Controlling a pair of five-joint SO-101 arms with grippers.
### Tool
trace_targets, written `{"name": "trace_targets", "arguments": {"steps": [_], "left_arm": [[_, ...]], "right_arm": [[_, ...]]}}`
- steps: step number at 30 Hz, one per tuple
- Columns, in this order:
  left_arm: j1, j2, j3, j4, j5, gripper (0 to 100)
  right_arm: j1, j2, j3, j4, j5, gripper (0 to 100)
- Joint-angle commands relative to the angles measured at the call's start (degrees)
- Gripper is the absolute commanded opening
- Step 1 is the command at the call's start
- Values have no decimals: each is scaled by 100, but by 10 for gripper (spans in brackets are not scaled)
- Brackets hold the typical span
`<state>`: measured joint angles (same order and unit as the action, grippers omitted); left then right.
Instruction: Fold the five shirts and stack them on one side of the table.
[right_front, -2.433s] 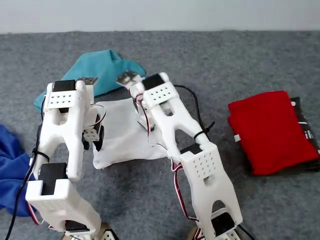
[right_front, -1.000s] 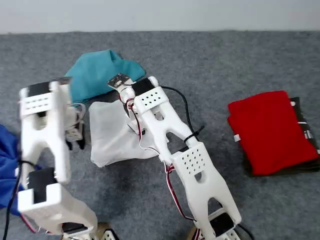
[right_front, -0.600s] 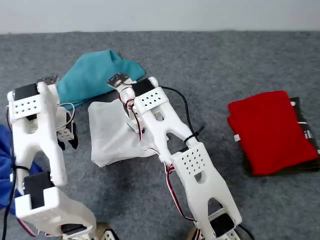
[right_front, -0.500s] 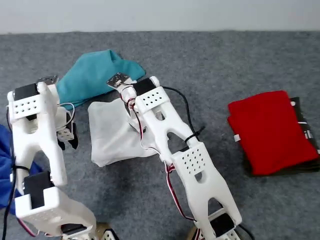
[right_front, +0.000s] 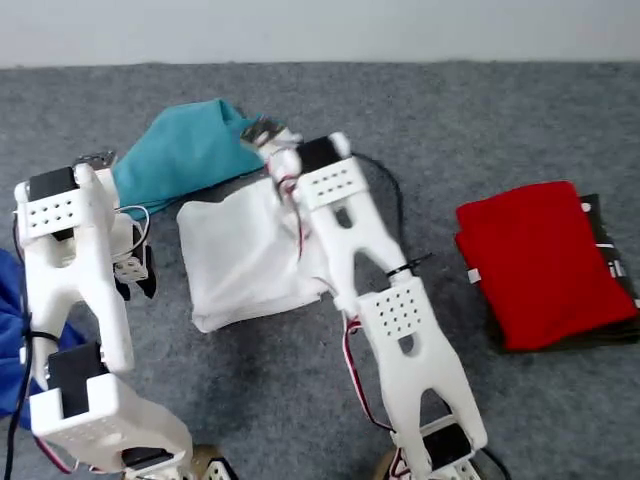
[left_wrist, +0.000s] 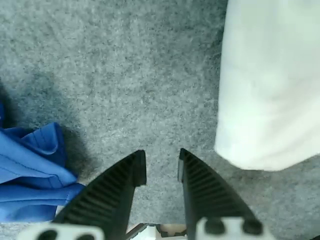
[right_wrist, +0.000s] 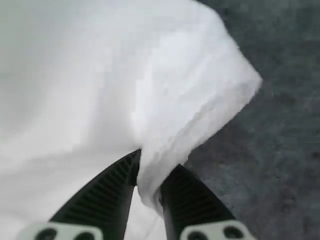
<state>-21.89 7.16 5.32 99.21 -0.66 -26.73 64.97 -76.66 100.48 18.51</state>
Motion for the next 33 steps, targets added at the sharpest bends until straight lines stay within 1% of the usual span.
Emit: {"name": "trace_targets", "arguments": {"steps": [1, 3, 6, 9, 12, 16, 20, 25, 29, 33], "left_arm": [[-35, -264, -127, 114, -18, 119], [-35, -255, -127, 114, -18, 119], [-35, -229, -127, 114, -18, 119], [-26, -220, -127, 114, -18, 119], [-26, -220, -127, 114, -18, 119], [-26, -211, -127, 114, -18, 119], [-26, -211, -127, 114, -18, 119], [-70, -220, -127, 88, 62, 119], [-70, -264, -154, 79, 176, 119], [-44, -264, -154, 97, 167, 119]], "right_arm": [[382, -549, -387, 242, 26, 11], [620, -602, -404, 233, -79, 11], [963, -629, -422, 224, -457, 11], [1042, -576, -360, 233, -387, 11], [708, -602, -62, 242, -396, 11], [22, -637, 9, 233, -396, 11], [-567, -734, -229, 242, -396, 11], [-1182, -1262, -501, 242, -396, 11], [-1367, -1903, -369, 251, -387, 10], [-1095, -2176, 62, 233, -387, 10]]}}
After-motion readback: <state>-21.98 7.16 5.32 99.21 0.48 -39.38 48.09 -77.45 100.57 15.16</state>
